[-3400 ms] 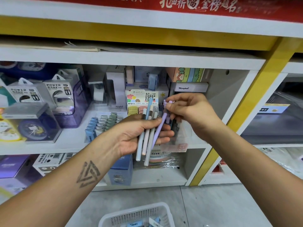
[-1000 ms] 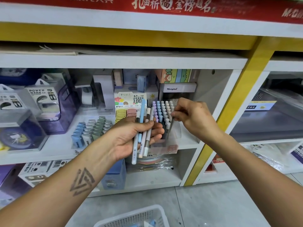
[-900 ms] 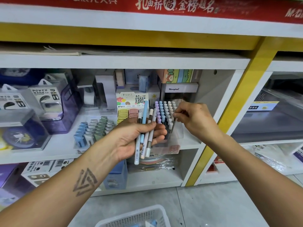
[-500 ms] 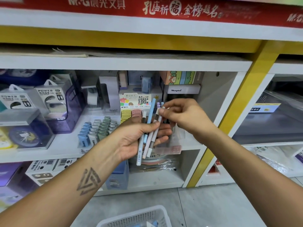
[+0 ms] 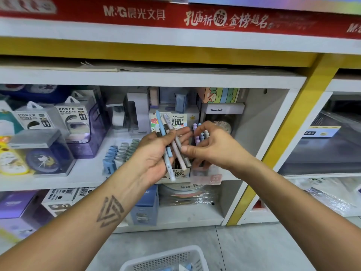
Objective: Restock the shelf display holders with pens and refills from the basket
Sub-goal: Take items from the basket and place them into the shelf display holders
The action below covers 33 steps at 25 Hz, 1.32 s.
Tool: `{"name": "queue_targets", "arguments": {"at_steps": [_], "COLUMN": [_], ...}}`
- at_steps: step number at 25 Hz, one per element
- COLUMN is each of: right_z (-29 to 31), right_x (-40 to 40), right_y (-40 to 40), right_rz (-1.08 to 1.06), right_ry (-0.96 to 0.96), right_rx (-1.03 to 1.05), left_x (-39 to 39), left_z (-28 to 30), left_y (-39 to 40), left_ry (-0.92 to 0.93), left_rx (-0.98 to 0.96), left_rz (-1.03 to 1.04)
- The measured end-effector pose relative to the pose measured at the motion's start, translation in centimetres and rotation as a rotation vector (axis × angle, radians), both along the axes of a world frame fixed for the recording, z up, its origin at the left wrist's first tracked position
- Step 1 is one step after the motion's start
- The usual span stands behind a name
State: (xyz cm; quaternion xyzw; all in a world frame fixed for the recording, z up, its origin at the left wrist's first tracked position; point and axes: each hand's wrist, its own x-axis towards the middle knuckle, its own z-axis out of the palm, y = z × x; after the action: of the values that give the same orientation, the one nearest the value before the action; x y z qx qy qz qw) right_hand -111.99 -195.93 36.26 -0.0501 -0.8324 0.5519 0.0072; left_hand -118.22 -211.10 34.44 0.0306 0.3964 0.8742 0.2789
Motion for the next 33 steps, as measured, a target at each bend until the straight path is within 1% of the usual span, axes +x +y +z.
{"name": "queue_targets", "arguments": {"at_steps": [2,3,4,6,7,8,11,12,14,15,16,19,21,22,26,30,33], "right_z": [-0.2,-0.3,-0.3,0.1,0.4,0.8,1.6,1.7,1.8,1.8,1.9,1.4,0.5,0.0,-1.9,-2.8,-2.6], "right_x": [0.0,-0.1,-0.3,-0.7,-0.9,-0.9,-0.4,-0.1,0.3,0.5,0.6,0.8,0.6,0.5,0.0,-0.2,-0.2], "right_y": [-0.5,-0.6,-0.6,0.1,0.9,1.8,4.3,5.0,6.2,6.7,7.2,8.3,8.4,8.4,8.6,8.4,8.3], "right_rz": [0.098,0.111,0.077,-0.074,-0.14,-0.172,-0.116,-0.1,-0.101,-0.118,-0.15,-0.318,-0.393,-0.385,-0.232,-0.174,-0.106], "right_ry": [-0.046,-0.027,0.015,0.146,0.213,0.262,0.32,0.327,0.355,0.375,0.4,0.491,0.53,0.529,0.465,0.435,0.441], "right_rx": [-0.104,-0.145,-0.141,-0.076,-0.089,-0.155,-0.516,-0.578,-0.586,-0.542,-0.443,0.062,0.311,0.394,0.575,0.587,0.633], "left_x": [-0.4,-0.5,-0.6,-0.8,-0.8,-0.8,-0.8,-0.8,-0.7,-0.5,-0.3,0.5,1.0,1.1,1.3,1.1,1.2], "left_z": [0.1,0.2,0.3,0.3,0.2,0.1,-0.1,-0.1,-0.1,-0.1,-0.1,-0.2,-0.4,-0.6,-1.3,-1.6,-1.7], "left_y": [-0.3,-0.5,-0.7,-1.2,-1.4,-1.5,-1.7,-1.6,-1.4,-1.2,-1.1,-0.3,0.3,0.5,1.0,1.0,1.0], "left_ry": [0.001,0.006,0.008,0.004,-0.003,-0.013,-0.051,-0.059,-0.063,-0.066,-0.07,-0.075,-0.072,-0.071,-0.049,-0.041,-0.037], "left_rx": [0.017,0.008,-0.002,-0.021,-0.046,-0.086,-0.196,-0.215,-0.241,-0.248,-0.249,-0.249,-0.248,-0.247,-0.264,-0.259,-0.257], "left_rz": [0.03,0.037,0.04,0.034,0.029,0.03,0.047,0.044,0.004,-0.029,-0.066,-0.155,-0.189,-0.2,-0.21,-0.21,-0.215]}}
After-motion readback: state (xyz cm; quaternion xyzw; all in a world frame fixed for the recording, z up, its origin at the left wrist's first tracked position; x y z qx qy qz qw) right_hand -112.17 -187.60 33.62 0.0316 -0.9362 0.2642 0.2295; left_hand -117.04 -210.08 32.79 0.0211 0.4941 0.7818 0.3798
